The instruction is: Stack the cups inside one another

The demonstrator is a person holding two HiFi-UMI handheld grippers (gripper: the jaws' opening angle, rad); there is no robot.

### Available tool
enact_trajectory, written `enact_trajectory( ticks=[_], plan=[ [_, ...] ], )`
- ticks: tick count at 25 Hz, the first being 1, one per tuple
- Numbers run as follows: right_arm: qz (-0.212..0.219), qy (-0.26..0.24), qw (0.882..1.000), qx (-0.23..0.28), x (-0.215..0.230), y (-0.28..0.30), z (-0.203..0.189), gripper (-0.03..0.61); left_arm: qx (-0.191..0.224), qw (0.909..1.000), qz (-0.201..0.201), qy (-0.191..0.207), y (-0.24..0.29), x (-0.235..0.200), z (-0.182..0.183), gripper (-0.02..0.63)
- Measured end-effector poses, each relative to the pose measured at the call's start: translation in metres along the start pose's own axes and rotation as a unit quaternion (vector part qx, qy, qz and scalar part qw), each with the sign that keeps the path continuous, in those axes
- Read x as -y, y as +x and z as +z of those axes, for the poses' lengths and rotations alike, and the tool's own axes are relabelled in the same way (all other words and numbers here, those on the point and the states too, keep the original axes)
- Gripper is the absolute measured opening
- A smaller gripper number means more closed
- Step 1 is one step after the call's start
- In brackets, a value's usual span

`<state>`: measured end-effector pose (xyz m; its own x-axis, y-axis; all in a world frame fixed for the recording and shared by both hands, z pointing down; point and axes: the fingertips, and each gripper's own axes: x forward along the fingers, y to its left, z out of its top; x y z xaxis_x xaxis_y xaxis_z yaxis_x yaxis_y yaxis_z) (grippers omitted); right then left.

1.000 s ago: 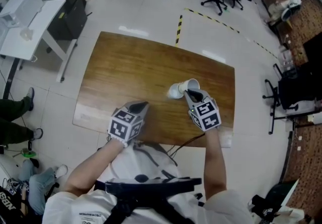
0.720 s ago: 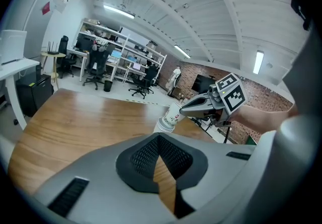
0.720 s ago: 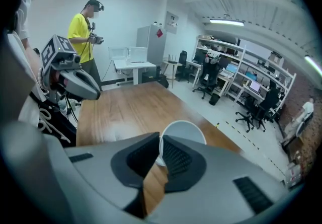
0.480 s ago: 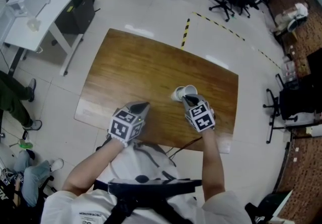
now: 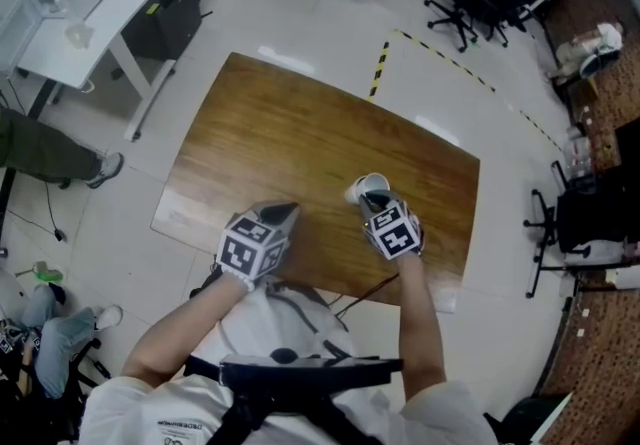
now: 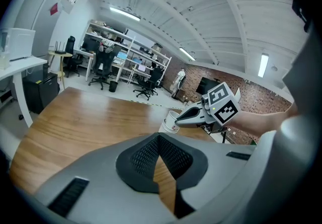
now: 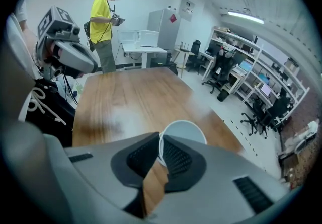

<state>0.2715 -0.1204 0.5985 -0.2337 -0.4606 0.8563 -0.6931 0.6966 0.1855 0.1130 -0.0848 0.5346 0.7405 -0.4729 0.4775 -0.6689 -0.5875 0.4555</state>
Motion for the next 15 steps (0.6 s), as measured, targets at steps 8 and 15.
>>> enact_trajectory(
  ticks=[8, 15],
  plan=[
    [0.008, -0.011, 1.000, -0.027, -0.004, 0.017, -0.009, 0.031, 0.003, 1.0000, 0.005, -0.007, -0.003, -0.006, -0.001, -0.005],
    [0.012, -0.019, 0.999, -0.045, -0.005, 0.028, -0.017, 0.043, 0.006, 0.9998, 0.011, -0.016, -0.005, -0.010, -0.002, -0.005]
  ],
)
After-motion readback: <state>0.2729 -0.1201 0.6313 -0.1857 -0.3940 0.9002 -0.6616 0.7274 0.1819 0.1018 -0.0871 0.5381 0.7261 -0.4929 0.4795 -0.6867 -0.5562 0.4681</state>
